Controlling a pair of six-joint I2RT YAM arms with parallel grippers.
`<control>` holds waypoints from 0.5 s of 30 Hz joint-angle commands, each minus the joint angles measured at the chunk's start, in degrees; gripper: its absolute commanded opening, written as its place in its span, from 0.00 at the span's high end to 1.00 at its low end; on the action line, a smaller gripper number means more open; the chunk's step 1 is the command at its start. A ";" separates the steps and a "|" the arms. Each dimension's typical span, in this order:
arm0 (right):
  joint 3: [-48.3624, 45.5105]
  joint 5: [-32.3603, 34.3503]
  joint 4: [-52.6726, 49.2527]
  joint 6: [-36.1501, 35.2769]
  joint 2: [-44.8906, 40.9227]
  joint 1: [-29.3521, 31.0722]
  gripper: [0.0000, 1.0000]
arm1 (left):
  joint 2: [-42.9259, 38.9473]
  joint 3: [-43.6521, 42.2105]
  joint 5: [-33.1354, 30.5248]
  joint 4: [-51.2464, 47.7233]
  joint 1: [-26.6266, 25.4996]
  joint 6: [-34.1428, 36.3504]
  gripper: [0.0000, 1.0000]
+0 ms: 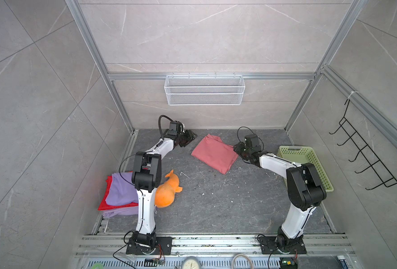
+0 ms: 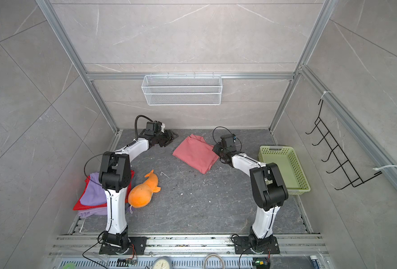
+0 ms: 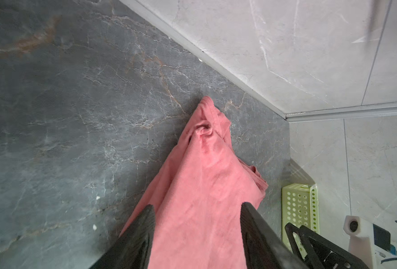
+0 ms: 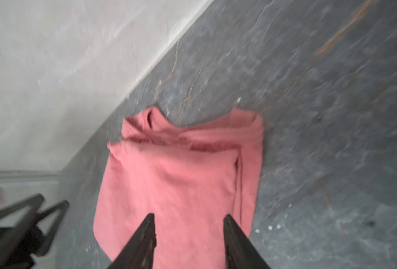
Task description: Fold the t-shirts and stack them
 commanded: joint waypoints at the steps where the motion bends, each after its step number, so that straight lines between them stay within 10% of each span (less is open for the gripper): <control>1: 3.08 1.20 -8.39 -4.59 1.36 2.65 0.49 | -1.33 -1.59 -1.75 -4.51 -0.28 4.95 0.41; 15: 8.98 3.24 -15.60 -10.03 9.83 6.93 0.47 | 0.61 -4.27 -2.89 -8.18 -3.32 8.97 0.51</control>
